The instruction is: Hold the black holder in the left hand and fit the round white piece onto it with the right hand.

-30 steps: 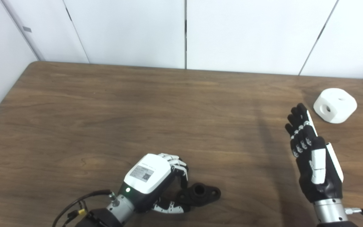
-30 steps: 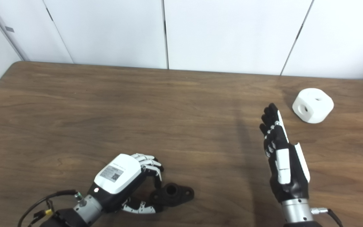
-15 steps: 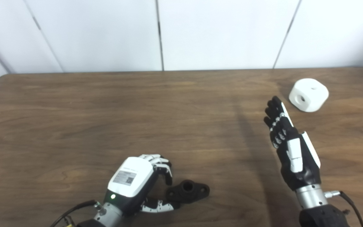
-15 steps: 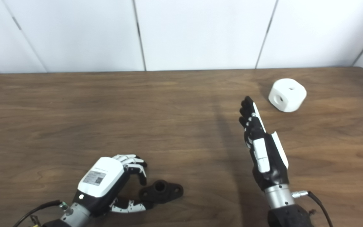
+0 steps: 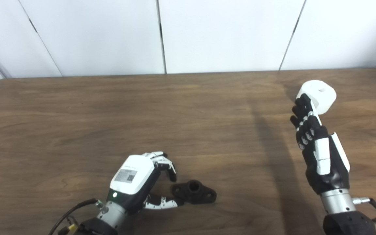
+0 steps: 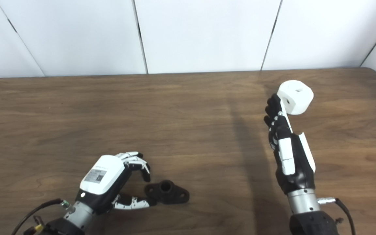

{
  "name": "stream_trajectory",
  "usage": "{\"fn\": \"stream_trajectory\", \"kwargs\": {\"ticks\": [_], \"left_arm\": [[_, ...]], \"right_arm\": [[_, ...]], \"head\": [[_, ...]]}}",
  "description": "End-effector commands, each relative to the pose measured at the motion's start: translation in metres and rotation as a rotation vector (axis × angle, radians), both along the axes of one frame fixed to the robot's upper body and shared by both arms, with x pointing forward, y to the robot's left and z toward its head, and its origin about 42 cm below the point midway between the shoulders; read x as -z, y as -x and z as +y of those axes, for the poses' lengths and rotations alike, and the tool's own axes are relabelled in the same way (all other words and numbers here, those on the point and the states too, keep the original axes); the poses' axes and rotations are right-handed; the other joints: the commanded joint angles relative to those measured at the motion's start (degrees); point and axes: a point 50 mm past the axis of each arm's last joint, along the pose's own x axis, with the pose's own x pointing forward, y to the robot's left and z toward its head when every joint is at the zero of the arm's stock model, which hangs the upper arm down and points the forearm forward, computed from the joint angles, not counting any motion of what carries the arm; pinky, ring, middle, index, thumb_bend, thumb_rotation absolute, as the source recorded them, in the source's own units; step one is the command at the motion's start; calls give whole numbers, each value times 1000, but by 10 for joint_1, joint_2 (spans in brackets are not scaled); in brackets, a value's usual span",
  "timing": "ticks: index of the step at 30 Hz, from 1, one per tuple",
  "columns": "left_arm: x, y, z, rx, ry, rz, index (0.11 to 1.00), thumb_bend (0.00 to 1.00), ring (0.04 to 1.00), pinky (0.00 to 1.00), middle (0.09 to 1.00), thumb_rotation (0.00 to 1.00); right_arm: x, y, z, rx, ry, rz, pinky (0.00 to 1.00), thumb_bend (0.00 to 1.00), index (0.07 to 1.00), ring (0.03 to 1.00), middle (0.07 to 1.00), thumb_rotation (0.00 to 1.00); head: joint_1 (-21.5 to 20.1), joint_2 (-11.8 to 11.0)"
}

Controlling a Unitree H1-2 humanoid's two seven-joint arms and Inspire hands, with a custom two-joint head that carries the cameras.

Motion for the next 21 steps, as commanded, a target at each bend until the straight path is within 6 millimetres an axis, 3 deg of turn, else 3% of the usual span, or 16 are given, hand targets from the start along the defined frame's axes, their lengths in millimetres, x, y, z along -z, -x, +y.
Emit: {"fn": "stream_trajectory", "kwargs": {"ticks": [1, 11, 21], "left_arm": [[13, -3, 13, -53, -59, 50, 487, 519, 828, 784, 753, 45], [9, 3, 14, -29, -32, 76, 487, 518, 825, 787, 757, 44], [7, 6, 11, -18, -4, 145, 487, 519, 829, 795, 769, 45]], "right_arm": [[8, 39, -7, 65, 12, 59, 1000, 598, 1000, 1000, 1000, 1000], [-11, 30, -51, 195, 50, 27, 1000, 590, 1000, 1000, 992, 982], [-9, 28, -54, 197, 64, 28, 1000, 611, 1000, 1000, 979, 999]], "head": [[0, 1], [6, -2], [15, 1]]}}
